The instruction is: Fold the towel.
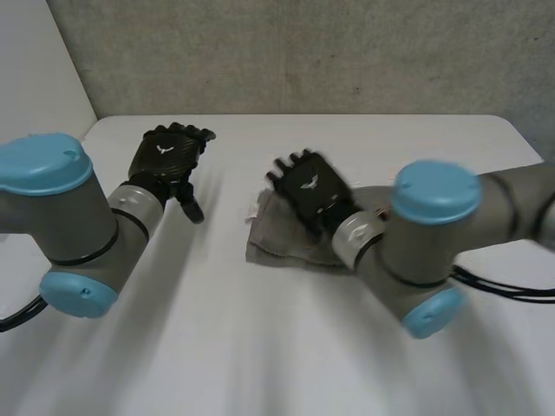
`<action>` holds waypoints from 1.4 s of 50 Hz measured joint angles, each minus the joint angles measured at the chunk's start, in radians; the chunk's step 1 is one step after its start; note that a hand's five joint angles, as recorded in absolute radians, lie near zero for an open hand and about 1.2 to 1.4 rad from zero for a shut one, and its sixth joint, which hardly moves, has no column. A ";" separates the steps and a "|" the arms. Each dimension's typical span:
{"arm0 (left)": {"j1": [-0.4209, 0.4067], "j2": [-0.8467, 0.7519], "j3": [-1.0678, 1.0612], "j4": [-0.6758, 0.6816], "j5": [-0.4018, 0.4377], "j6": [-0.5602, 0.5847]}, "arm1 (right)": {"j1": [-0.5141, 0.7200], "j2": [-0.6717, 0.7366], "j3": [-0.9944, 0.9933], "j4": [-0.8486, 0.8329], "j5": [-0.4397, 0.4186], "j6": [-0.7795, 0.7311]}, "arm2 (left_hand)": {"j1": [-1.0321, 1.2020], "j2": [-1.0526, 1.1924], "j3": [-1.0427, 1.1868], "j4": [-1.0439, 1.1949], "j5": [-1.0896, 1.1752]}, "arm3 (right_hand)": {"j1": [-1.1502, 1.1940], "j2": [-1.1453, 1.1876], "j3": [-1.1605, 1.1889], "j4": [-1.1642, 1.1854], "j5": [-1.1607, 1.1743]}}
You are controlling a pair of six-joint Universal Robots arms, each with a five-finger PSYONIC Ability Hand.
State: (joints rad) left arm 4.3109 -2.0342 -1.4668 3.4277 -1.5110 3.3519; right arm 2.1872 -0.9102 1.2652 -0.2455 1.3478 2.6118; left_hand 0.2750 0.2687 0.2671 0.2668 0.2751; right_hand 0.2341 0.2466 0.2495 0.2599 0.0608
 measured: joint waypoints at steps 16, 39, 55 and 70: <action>-0.130 -0.050 0.039 0.001 0.000 -0.003 | -0.331 -0.262 0.352 0.093 -0.019 0.158 | 0.000 0.000 0.004 0.000 0.005 | 0.027 0.012 0.011 0.008 0.017; -0.145 -0.062 0.026 -0.001 -0.003 -0.003 | -0.386 -0.178 0.406 -0.064 0.110 -0.089 | 0.000 0.001 0.005 0.000 0.005 | 1.088 1.084 1.092 1.085 1.106; -0.082 0.047 0.020 -0.004 -0.049 -0.009 | 0.133 -0.014 0.157 -0.152 -0.030 -0.519 | 0.000 0.001 0.005 0.000 0.005 | 1.112 1.089 1.094 1.086 1.120; -0.065 0.044 0.029 -0.002 -0.045 -0.069 | 0.122 -0.027 0.166 -0.140 -0.065 -0.278 | 0.000 0.001 0.005 0.000 0.005 | 0.118 0.112 0.106 0.088 0.076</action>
State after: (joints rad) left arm 4.2460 -1.9904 -1.4378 3.4255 -1.5561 3.2833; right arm 2.3096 -0.9375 1.4315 -0.3859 1.2833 2.3335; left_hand 0.2752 0.2699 0.2717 0.2668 0.2798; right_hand 0.3524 0.3583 0.3559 0.3475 0.1371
